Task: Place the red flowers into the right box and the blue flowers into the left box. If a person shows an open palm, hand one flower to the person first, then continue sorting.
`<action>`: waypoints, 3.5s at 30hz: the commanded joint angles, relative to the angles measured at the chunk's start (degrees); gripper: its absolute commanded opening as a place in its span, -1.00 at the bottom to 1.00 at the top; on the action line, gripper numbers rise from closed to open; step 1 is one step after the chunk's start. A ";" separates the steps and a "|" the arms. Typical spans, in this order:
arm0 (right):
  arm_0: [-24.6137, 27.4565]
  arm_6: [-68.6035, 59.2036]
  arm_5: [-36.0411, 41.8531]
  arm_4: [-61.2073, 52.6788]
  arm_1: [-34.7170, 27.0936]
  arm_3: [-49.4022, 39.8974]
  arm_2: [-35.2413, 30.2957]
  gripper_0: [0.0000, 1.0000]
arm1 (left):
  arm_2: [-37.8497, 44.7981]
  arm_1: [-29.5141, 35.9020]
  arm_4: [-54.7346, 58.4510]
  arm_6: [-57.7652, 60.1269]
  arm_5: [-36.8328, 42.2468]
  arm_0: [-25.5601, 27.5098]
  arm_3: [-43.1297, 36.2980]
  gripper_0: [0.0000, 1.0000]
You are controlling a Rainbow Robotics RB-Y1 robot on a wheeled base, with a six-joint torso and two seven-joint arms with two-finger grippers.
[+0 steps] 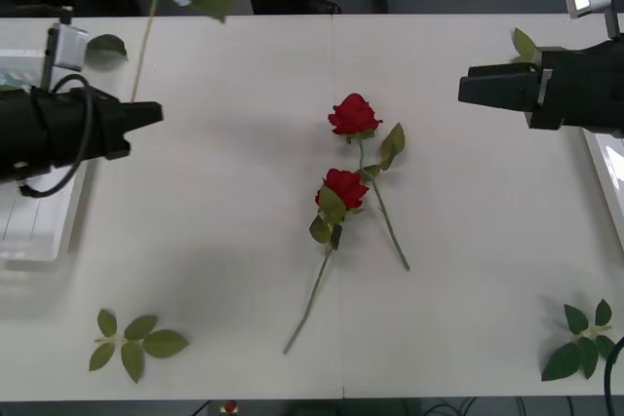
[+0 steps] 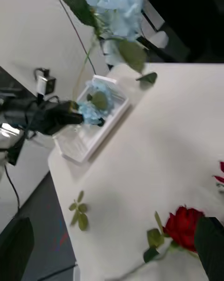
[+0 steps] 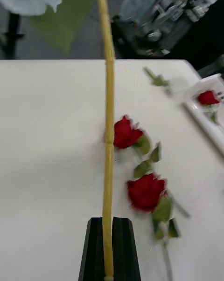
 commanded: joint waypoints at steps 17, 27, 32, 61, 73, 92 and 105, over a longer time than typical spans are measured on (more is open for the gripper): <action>-2.68 -22.97 0.93 32.59 -5.54 -2.01 9.49 1.00 | 17.29 13.68 -33.76 3.78 -3.50 8.67 -2.03 -1.00; -5.85 -34.14 0.93 48.33 -5.54 -2.01 20.65 1.00 | 16.68 15.79 -34.90 2.81 -14.84 13.59 7.55 -1.00; -7.25 -40.64 -0.92 55.71 -5.28 -1.75 28.65 1.00 | 15.01 15.97 -34.64 2.64 -17.83 12.89 12.56 -1.00; -16.74 -46.18 -16.03 80.76 10.36 26.73 49.13 1.00 | 13.60 17.46 -22.33 2.46 -6.84 12.54 12.38 1.00; -16.74 -47.93 -16.12 82.52 12.30 29.54 51.59 1.00 | 17.12 17.46 -25.14 8.18 14.43 9.90 -11.44 1.00; -16.74 -50.40 -16.83 81.64 12.65 29.63 52.82 -1.00 | -6.88 12.63 -34.46 23.73 -2.71 8.85 -14.78 1.00; -16.74 -49.60 -11.64 79.44 6.85 22.16 50.45 -1.00 | -17.07 7.35 -37.54 17.23 -14.40 8.76 -5.37 1.00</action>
